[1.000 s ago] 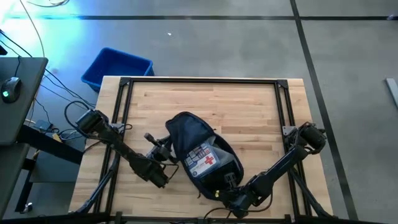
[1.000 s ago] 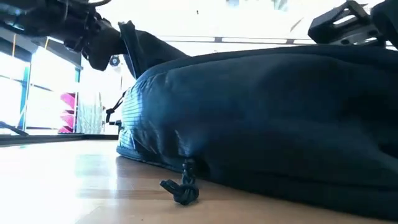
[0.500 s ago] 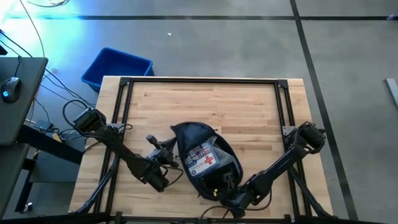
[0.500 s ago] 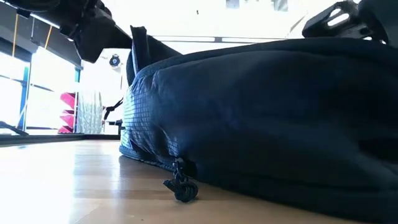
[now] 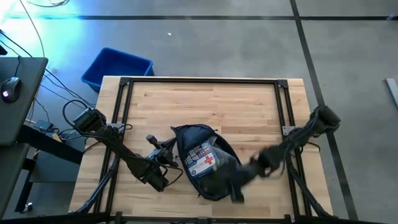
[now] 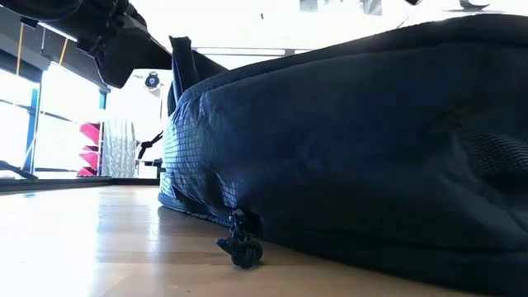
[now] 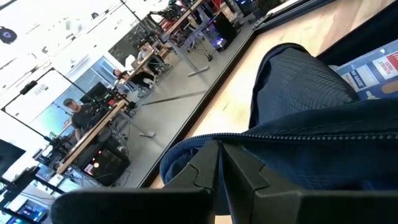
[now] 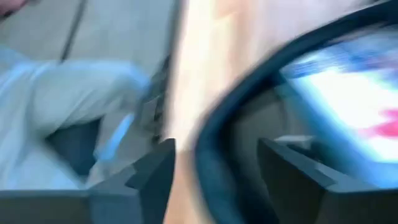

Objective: Unpack backpack
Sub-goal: Close the black backpack

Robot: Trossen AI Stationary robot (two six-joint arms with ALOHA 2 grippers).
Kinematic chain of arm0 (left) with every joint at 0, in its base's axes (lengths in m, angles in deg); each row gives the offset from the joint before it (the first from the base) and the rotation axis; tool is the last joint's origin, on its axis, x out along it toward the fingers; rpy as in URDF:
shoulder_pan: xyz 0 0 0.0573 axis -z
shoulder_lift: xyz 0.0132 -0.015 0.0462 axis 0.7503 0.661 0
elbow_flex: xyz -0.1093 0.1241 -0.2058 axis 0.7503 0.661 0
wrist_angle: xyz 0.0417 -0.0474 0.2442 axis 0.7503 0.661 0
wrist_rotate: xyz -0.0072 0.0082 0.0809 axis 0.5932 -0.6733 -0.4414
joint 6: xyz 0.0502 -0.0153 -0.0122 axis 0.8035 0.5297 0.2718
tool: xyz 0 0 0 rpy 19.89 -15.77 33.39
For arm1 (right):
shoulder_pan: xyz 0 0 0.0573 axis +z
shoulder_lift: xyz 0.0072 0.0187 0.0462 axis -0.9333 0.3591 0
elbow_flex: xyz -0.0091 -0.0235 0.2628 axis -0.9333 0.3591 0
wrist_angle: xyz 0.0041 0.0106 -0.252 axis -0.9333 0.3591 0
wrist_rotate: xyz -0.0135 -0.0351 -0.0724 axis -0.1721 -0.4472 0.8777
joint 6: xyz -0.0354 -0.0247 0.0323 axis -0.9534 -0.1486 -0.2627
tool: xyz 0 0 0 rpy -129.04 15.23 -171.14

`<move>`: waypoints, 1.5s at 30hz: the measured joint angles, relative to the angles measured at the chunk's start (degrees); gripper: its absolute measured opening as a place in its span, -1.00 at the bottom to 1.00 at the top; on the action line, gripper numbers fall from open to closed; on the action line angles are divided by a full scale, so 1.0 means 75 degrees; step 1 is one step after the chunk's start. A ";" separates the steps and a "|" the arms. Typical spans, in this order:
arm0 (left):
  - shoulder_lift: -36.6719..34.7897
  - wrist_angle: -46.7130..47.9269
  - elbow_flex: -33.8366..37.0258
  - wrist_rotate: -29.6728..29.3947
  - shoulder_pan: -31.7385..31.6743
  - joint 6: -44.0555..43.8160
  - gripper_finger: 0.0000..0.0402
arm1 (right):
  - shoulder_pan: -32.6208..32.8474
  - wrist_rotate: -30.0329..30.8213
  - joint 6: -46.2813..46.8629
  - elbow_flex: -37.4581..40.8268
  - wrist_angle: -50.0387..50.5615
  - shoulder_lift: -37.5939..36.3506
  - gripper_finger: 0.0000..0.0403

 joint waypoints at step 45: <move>-0.0492 -0.0156 -0.0343 -0.0781 0.0654 0.1244 -1.00 | -0.4737 -0.5140 -0.2941 0.2501 -0.4852 -0.0766 -0.99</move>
